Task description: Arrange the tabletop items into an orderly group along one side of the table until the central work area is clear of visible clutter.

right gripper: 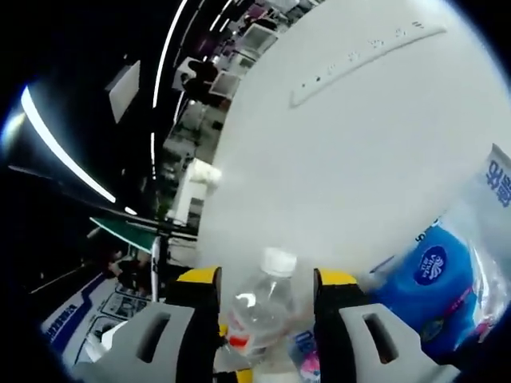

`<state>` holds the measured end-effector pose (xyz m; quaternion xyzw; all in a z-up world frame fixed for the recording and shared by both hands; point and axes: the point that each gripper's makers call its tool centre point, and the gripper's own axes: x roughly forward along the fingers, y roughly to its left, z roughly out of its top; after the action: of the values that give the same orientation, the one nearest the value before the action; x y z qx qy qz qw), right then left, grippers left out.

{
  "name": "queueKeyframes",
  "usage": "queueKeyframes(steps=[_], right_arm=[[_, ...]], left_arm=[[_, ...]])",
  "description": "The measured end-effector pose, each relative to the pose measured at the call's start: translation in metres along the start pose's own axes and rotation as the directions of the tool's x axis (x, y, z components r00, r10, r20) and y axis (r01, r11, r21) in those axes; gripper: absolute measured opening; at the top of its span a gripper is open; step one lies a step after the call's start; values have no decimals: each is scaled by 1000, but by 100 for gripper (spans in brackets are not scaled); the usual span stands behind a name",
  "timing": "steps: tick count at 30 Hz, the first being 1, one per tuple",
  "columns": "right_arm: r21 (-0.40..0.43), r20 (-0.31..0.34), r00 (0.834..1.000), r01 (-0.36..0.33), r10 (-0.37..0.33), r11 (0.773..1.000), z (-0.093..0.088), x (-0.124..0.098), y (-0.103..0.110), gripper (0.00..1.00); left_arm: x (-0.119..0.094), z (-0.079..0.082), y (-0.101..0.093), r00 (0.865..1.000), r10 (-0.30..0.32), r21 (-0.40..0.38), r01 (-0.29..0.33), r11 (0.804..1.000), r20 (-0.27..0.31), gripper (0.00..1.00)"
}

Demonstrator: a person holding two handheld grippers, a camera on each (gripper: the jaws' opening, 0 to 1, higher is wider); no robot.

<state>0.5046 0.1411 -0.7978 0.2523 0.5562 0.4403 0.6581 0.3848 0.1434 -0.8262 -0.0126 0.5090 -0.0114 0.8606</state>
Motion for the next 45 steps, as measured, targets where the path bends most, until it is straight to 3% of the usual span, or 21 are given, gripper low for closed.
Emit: queueKeyframes(steps=[9, 19, 20, 22, 26, 33, 37, 45], right_arm=[[53, -36, 999, 0, 1, 999, -4, 17, -8, 34], [49, -78, 997, -12, 16, 999, -20, 33, 1, 25], [17, -74, 997, -2, 3, 1000, -18, 34, -3, 23], [54, -66, 998, -11, 15, 998, -16, 34, 0, 22], [31, -34, 999, -24, 25, 999, -16, 34, 8, 20], [-1, 1, 999, -38, 38, 999, -16, 28, 24, 19], [-62, 55, 997, -59, 62, 996, -13, 21, 38, 18], [-155, 112, 990, -64, 82, 986, -16, 9, 61, 18]], left_arm=[[0, 1, 0, 1000, -2, -3, 2, 1000, 13, 38], [0, 2, 0, 999, 4, 10, -4, 1000, 44, 38], [0, 2, 1, 999, 1, -1, -1, 1000, 50, 38], [0, 2, 1, 998, -5, -19, 7, 1000, 65, 38], [-1, 2, 2, 995, 1, -39, 3, 999, 98, 38], [-2, 6, 5, 981, 36, -40, -29, 999, 191, 38], [-6, 10, 10, 960, 74, -18, -72, 997, 269, 38], [-10, 12, 11, 934, 113, -5, -119, 993, 339, 38]])
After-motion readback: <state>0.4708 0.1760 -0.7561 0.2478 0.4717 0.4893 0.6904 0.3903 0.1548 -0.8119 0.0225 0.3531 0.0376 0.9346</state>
